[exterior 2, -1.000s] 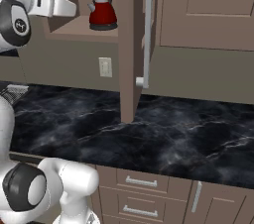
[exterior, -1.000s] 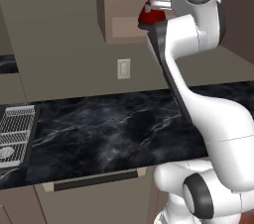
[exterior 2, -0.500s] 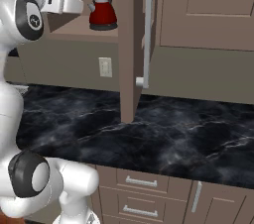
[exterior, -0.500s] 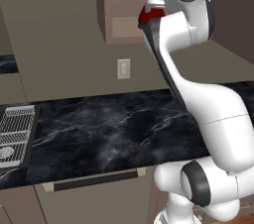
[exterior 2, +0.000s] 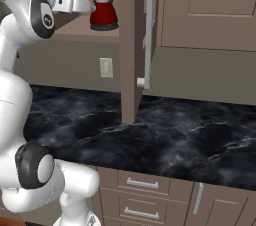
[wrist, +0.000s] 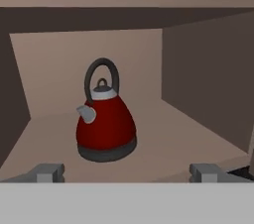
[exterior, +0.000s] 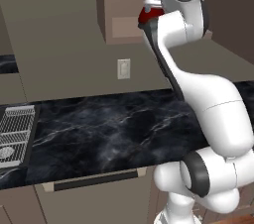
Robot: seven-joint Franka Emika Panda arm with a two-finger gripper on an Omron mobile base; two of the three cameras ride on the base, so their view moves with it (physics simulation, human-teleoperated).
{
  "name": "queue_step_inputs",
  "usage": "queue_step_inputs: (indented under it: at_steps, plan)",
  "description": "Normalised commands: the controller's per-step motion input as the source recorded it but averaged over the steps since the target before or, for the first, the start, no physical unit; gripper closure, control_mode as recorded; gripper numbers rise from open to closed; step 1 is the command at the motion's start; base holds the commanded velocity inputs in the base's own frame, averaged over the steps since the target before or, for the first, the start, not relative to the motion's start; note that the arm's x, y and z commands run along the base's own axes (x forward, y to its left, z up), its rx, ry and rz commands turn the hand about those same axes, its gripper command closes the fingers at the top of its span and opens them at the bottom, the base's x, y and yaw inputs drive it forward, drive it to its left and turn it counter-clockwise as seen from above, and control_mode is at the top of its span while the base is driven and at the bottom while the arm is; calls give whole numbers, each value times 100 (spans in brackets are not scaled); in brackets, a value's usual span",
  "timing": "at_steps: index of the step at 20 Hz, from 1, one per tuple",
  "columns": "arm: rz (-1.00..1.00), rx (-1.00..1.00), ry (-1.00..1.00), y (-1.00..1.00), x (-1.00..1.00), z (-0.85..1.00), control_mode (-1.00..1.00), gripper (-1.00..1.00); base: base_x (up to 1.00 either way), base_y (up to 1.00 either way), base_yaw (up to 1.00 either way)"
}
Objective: Open the cabinet, pick the kettle from the cabinet, and place it in the sink.
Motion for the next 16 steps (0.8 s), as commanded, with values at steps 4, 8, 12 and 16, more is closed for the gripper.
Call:
queue_step_inputs:
  at_steps: [4,8,12,16]
  plan:
    - [2,0,0,0,36,1,-100,-100,0,0,0]
    - [0,0,0,0,37,0,-100,-100,0,0,0]
    - [0,-3,0,3,34,3,-100,-100,0,0,0]
    - [0,-3,0,4,34,3,-100,-100,0,0,0]
